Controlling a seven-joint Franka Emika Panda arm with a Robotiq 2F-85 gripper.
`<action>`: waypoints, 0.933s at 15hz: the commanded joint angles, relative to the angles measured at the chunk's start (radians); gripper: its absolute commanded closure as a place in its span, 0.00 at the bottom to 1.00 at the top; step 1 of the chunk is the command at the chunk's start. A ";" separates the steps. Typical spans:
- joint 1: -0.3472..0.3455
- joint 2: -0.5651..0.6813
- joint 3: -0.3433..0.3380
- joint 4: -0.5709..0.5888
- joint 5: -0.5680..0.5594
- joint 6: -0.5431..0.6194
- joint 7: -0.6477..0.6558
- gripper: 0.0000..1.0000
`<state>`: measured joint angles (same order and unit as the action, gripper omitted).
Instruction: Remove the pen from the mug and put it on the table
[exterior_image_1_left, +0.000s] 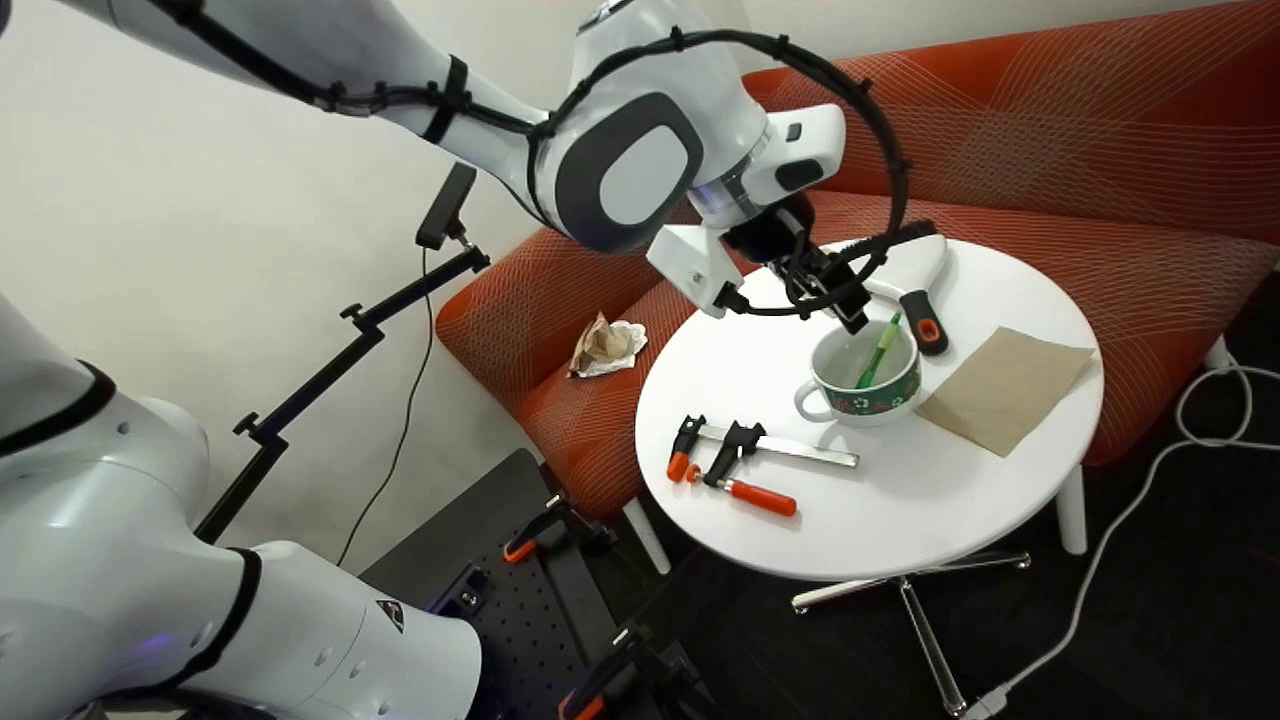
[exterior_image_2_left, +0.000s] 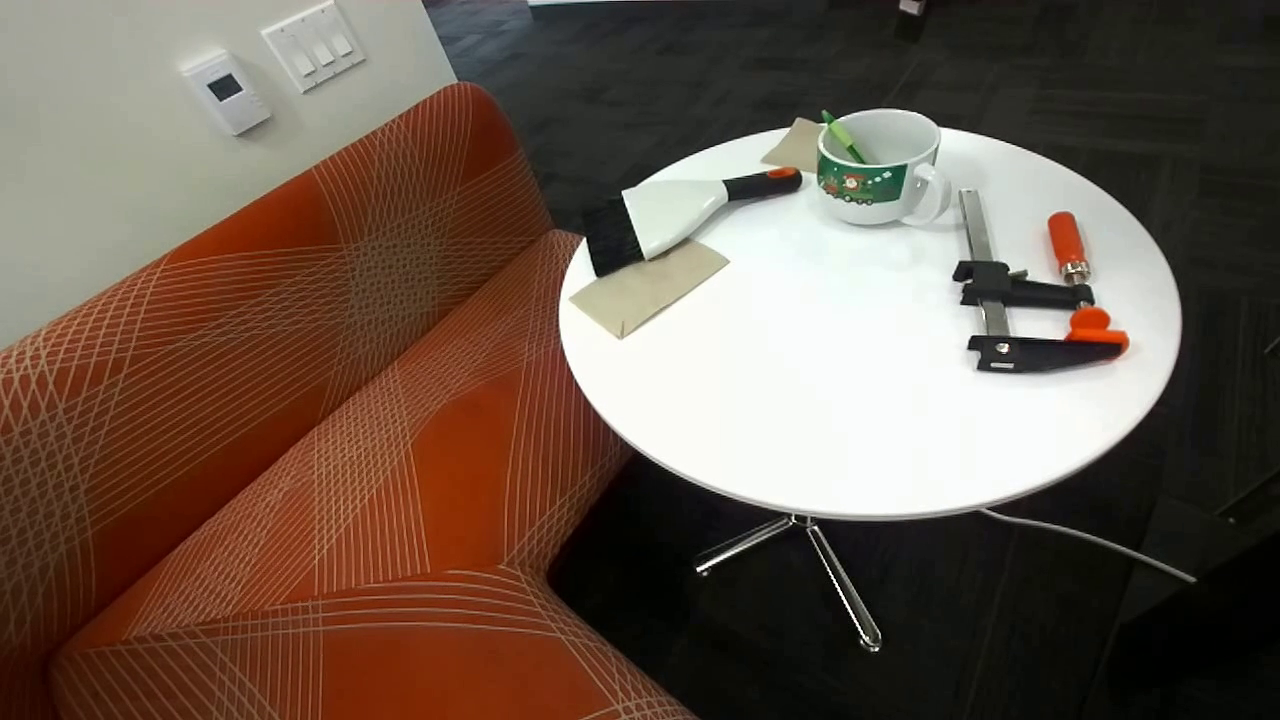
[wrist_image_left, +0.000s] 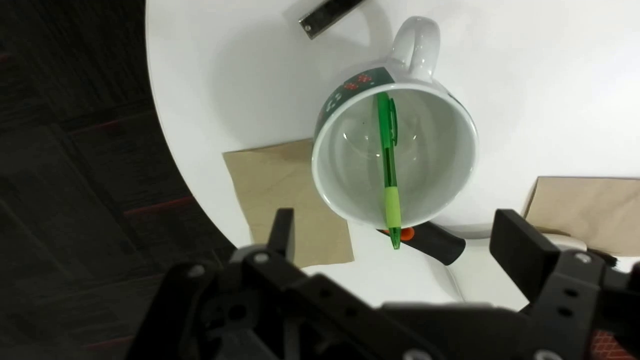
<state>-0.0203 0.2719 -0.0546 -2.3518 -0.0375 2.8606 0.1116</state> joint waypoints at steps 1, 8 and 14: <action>0.005 -0.001 -0.005 0.002 0.007 -0.003 -0.007 0.00; 0.051 0.098 -0.024 0.054 -0.016 0.027 0.040 0.00; 0.074 0.205 -0.047 0.135 -0.001 0.035 0.049 0.32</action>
<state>0.0378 0.4158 -0.0837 -2.2730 -0.0372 2.8716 0.1297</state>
